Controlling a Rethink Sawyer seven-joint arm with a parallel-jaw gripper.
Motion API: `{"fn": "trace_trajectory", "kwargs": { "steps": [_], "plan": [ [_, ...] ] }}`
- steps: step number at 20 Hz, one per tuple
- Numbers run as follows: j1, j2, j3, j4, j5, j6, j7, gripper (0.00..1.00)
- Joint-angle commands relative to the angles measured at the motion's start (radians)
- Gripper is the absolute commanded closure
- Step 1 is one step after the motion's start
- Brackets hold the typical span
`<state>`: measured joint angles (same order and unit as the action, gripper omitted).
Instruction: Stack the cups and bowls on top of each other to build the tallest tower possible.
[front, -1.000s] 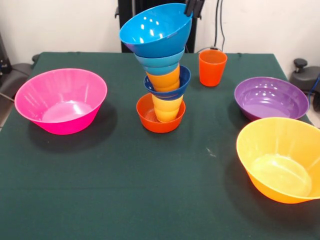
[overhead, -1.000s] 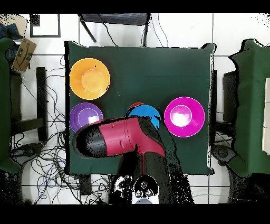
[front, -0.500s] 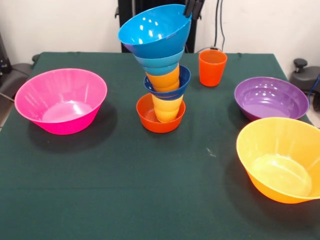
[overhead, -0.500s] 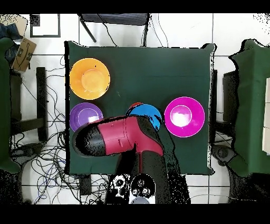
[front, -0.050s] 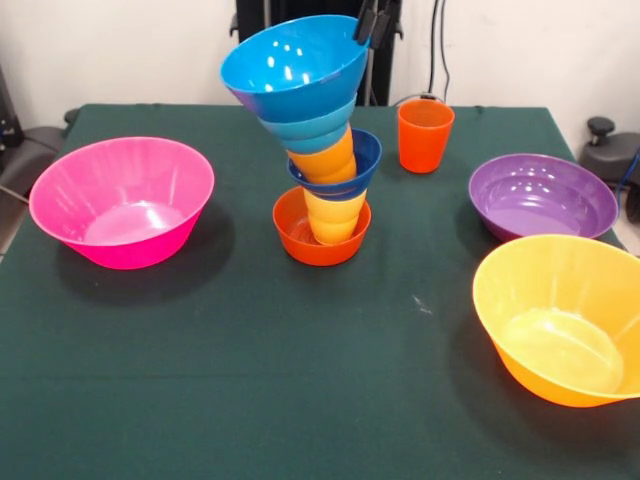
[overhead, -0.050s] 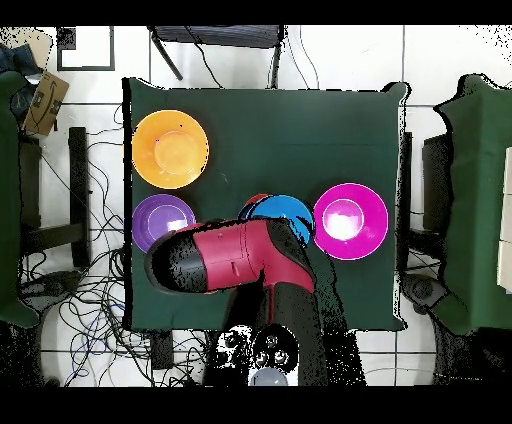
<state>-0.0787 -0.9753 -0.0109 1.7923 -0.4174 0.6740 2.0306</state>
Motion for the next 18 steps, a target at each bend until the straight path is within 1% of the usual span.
{"fn": "trace_trajectory", "kwargs": {
  "steps": [1,8,12,15,18],
  "plan": [
    [0.012,0.031,0.009,-0.031,-0.008,-0.091,0.127,1.00],
    [-0.005,0.024,0.030,-0.010,0.030,-0.086,0.095,1.00],
    [-0.002,0.025,0.034,-0.011,0.040,-0.074,0.090,1.00],
    [-0.003,0.022,0.042,0.000,0.059,-0.052,0.081,1.00],
    [0.000,0.020,0.035,0.001,0.075,0.010,0.072,1.00]
  ]
}}
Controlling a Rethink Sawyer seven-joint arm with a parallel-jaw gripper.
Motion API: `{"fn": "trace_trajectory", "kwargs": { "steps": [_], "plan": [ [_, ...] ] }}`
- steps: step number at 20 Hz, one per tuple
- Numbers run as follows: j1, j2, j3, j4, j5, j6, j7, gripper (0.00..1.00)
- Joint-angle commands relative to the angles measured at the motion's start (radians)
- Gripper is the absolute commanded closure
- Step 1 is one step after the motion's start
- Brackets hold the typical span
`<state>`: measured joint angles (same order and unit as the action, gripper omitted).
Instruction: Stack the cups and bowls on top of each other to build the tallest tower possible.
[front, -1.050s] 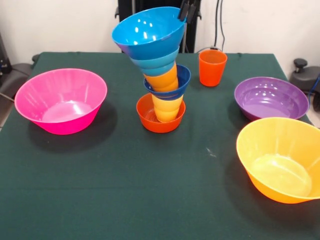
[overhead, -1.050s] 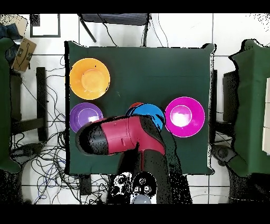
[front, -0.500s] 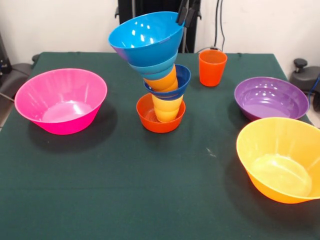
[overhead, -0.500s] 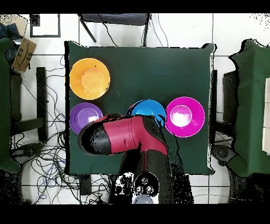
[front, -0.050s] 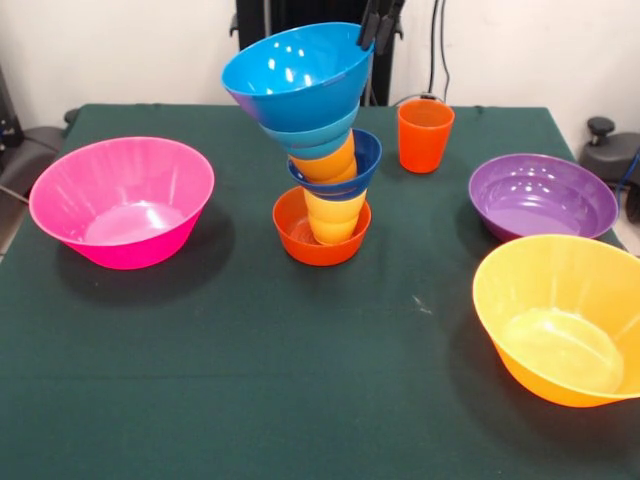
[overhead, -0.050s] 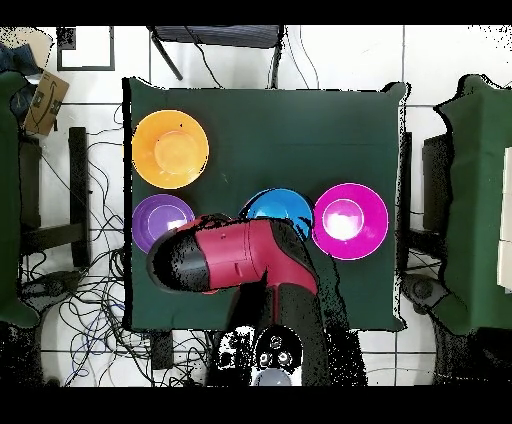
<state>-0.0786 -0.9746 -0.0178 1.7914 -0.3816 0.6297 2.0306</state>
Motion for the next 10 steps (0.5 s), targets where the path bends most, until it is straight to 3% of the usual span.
{"fn": "trace_trajectory", "kwargs": {
  "steps": [1,10],
  "plan": [
    [0.004,0.020,0.036,0.000,0.040,0.075,0.071,1.00],
    [0.008,0.017,0.012,0.009,0.041,0.089,0.067,1.00]
  ]
}}
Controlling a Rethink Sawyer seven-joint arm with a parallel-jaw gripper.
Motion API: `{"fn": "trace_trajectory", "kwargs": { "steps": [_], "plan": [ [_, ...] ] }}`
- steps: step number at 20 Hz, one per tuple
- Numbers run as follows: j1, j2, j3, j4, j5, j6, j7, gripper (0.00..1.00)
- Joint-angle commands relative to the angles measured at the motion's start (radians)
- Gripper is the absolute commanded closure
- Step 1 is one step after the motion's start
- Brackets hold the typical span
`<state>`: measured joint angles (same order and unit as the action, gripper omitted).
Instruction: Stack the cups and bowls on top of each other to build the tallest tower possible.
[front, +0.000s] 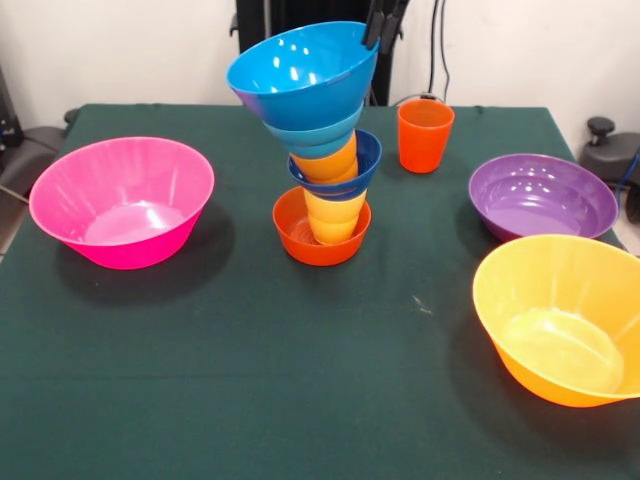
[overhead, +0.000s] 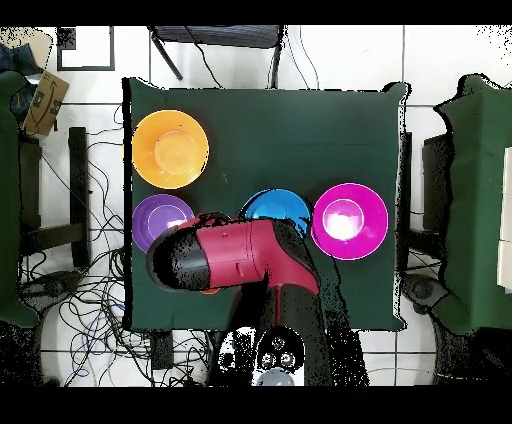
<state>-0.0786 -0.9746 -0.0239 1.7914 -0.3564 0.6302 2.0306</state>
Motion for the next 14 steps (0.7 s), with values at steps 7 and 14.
{"fn": "trace_trajectory", "kwargs": {
  "steps": [7,14],
  "plan": [
    [0.018,0.020,0.009,0.008,0.010,0.067,0.075,1.00],
    [0.012,0.014,0.015,0.032,0.044,0.070,0.070,1.00]
  ]
}}
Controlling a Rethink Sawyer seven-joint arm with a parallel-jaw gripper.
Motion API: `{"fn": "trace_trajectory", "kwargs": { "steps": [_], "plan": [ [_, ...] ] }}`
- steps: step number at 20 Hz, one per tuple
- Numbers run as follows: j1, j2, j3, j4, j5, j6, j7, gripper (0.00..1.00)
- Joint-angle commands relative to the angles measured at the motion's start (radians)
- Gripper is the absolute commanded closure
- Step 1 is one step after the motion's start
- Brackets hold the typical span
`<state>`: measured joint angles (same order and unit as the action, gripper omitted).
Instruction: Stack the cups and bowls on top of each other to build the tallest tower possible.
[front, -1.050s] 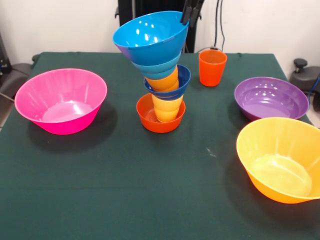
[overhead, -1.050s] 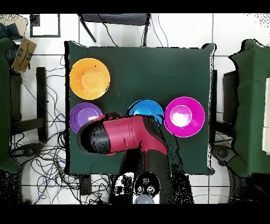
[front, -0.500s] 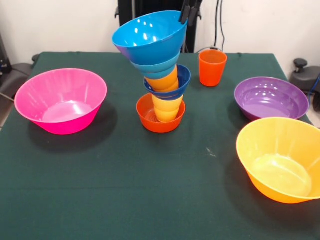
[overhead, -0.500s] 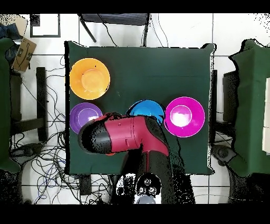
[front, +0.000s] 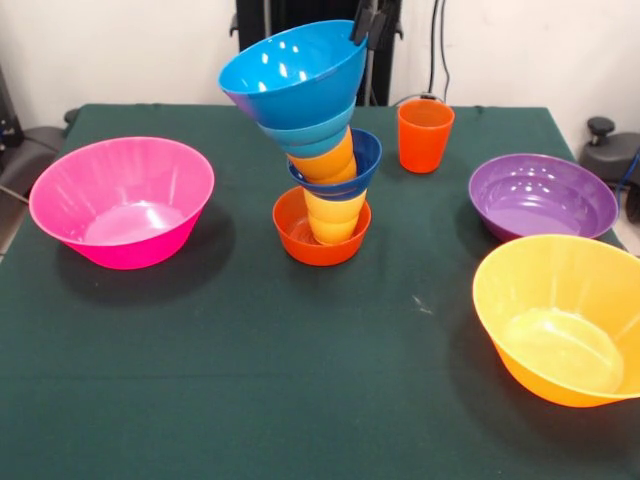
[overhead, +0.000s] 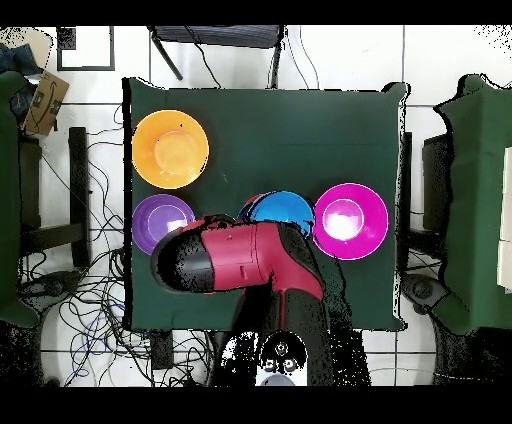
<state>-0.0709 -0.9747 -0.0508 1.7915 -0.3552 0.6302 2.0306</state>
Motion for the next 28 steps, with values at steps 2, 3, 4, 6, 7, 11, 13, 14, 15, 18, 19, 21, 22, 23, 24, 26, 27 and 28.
{"fn": "trace_trajectory", "kwargs": {
  "steps": [2,3,4,6,7,11,13,14,15,18,19,21,22,23,24,26,27,28],
  "plan": [
    [0.007,0.015,0.044,0.037,0.052,0.067,0.076,1.00],
    [0.011,0.016,0.043,0.039,0.055,0.064,0.081,1.00],
    [0.012,0.015,0.043,0.044,0.061,0.063,0.082,1.00],
    [0.011,0.016,0.047,0.050,0.075,0.063,0.079,1.00],
    [0.012,0.016,0.047,0.052,0.080,0.065,0.079,1.00],
    [0.015,0.018,0.046,0.053,0.092,0.068,0.075,1.00],
    [0.016,0.020,0.043,0.048,0.095,0.070,0.071,1.00],
    [0.016,0.021,0.041,0.046,0.094,0.070,0.069,1.00],
    [0.016,0.022,0.039,0.045,0.094,0.070,0.068,1.00],
    [0.015,0.023,0.039,0.045,0.094,0.063,0.064,1.00],
    [0.014,0.023,0.039,0.046,0.094,0.060,0.063,1.00],
    [0.016,0.023,0.039,0.047,0.094,0.061,0.065,1.00],
    [0.017,0.023,0.039,0.047,0.094,0.062,0.066,1.00],
    [0.019,0.023,0.038,0.049,0.094,0.061,0.068,1.00],
    [0.021,0.023,0.038,0.049,0.093,0.061,0.069,1.00],
    [0.022,0.023,0.037,0.051,0.093,0.059,0.071,1.00],
    [0.020,0.023,0.038,0.051,0.095,0.059,0.070,1.00],
    [0.017,0.024,0.040,0.051,0.097,0.060,0.068,1.00]
  ]
}}
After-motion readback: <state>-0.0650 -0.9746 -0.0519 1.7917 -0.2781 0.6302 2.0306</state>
